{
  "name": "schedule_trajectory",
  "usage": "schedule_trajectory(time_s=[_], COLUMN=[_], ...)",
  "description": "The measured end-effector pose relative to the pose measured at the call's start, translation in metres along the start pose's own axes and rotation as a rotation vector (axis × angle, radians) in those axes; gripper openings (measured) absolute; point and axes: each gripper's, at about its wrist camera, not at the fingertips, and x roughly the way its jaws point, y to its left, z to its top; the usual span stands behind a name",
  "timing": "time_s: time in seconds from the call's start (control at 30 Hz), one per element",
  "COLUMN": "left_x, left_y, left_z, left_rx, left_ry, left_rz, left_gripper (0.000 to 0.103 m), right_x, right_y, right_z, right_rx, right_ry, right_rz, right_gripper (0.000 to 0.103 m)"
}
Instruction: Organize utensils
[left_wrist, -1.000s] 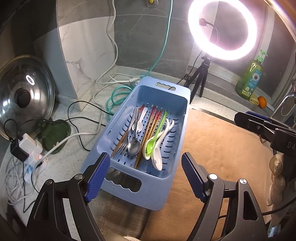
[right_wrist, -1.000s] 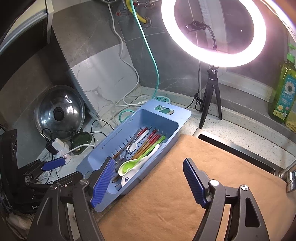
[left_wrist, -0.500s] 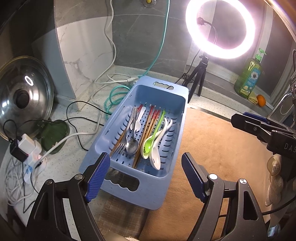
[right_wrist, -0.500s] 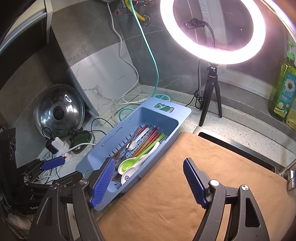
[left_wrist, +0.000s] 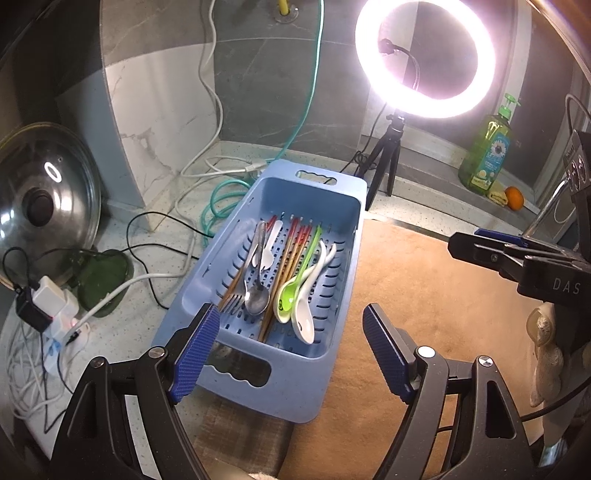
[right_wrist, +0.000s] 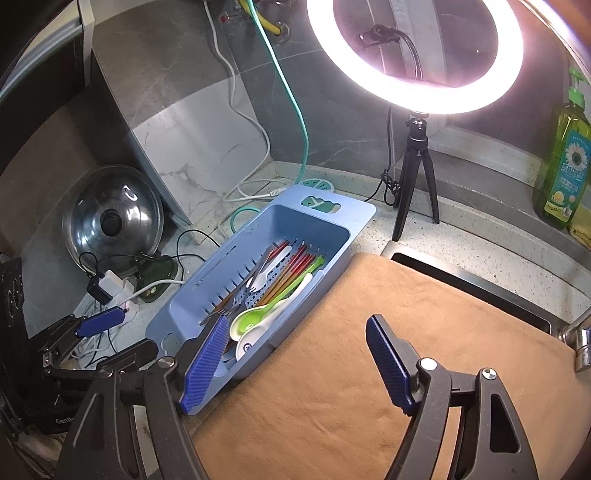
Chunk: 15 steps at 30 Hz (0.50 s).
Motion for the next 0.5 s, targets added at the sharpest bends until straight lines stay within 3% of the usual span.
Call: schedule_trajectory(time_s=[0.27,0.5], left_x=[0.007,0.001], left_y=[0.002,-0.011], left_z=[-0.001,-0.006], left_rx=[-0.032,0.015], left_ry=[0.048,0.016], left_rz=[0.009,0.01], left_gripper=[0.084,0.084], right_x=[0.001,0.002], right_y=[-0.007,-0.016], right_z=[-0.002,-0.006], right_rx=[0.011,0.026], right_ry=[0.009,0.026], right_rz=[0.001,-0.004], right_gripper=[0.073,0.073])
